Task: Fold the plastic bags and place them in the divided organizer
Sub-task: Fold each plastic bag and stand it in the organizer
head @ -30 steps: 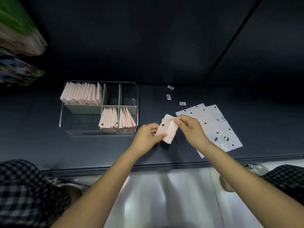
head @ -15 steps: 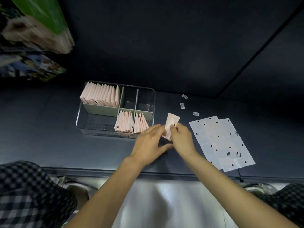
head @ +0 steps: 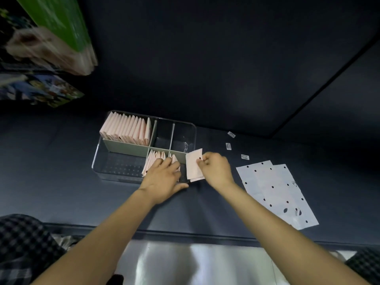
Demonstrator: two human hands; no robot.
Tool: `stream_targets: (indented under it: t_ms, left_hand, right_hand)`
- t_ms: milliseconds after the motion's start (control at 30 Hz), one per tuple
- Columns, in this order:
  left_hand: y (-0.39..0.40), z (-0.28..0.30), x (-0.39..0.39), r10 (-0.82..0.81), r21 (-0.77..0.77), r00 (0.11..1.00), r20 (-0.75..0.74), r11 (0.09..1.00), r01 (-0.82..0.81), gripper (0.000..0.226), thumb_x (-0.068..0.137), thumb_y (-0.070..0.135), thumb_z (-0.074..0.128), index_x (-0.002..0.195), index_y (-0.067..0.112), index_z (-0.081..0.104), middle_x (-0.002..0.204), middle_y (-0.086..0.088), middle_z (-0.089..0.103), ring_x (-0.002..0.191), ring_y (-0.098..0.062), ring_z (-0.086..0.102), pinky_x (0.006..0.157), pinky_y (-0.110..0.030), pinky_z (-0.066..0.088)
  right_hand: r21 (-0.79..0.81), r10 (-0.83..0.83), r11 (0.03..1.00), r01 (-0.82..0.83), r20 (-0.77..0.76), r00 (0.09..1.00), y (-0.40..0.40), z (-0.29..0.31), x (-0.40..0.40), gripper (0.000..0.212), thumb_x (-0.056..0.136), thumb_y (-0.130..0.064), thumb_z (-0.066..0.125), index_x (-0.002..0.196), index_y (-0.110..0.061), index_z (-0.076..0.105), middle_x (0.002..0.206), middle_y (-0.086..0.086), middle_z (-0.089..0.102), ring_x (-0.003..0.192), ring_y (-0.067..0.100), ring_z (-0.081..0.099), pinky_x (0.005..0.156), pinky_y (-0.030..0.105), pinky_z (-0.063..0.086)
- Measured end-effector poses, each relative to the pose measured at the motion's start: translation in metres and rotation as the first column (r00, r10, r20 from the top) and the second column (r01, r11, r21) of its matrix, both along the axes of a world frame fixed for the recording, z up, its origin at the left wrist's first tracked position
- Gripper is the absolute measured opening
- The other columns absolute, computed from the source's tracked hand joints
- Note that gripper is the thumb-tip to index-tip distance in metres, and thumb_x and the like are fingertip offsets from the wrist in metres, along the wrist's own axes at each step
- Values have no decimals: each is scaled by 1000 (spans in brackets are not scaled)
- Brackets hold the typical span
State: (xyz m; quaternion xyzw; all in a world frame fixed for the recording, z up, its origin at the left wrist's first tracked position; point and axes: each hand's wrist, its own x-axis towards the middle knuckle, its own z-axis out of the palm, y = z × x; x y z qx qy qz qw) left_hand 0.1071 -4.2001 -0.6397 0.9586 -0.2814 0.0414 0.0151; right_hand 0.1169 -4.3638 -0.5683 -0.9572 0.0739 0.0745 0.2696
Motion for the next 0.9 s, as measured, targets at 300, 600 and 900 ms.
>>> stream_targets:
  t_ms: [300,600,900]
  left_hand:
    - [9,11,-9,17,-139,997,70,990,-8,53,87,51,32,80,15,70,94,1,63,91,-25,57,79,-38,46]
    - [4,13,-18,88,-352,992,91,935,-51,26,77,20,70,99,8,64,101,-6,65,95,-28,62,81,-37,52]
    - [3,8,-25,49,-117,999,-4,992,-50,50,87,41,34,105,13,71,120,-6,66,116,-31,58,98,-50,44]
  right_hand:
    - [-254,79,963,-89,-49,996,44,-17,16,18,88,-11,47,95,-6,63,102,16,65,96,37,61,65,30,39]
    - [88,164,985,-145,-276,947,41,-18,15,24,86,-1,43,76,-10,62,96,19,68,85,26,62,69,26,45]
    - [129,19,991,-18,-12,1000,-87,-35,-41,25,89,-16,61,113,-11,66,112,5,68,101,18,64,93,26,46]
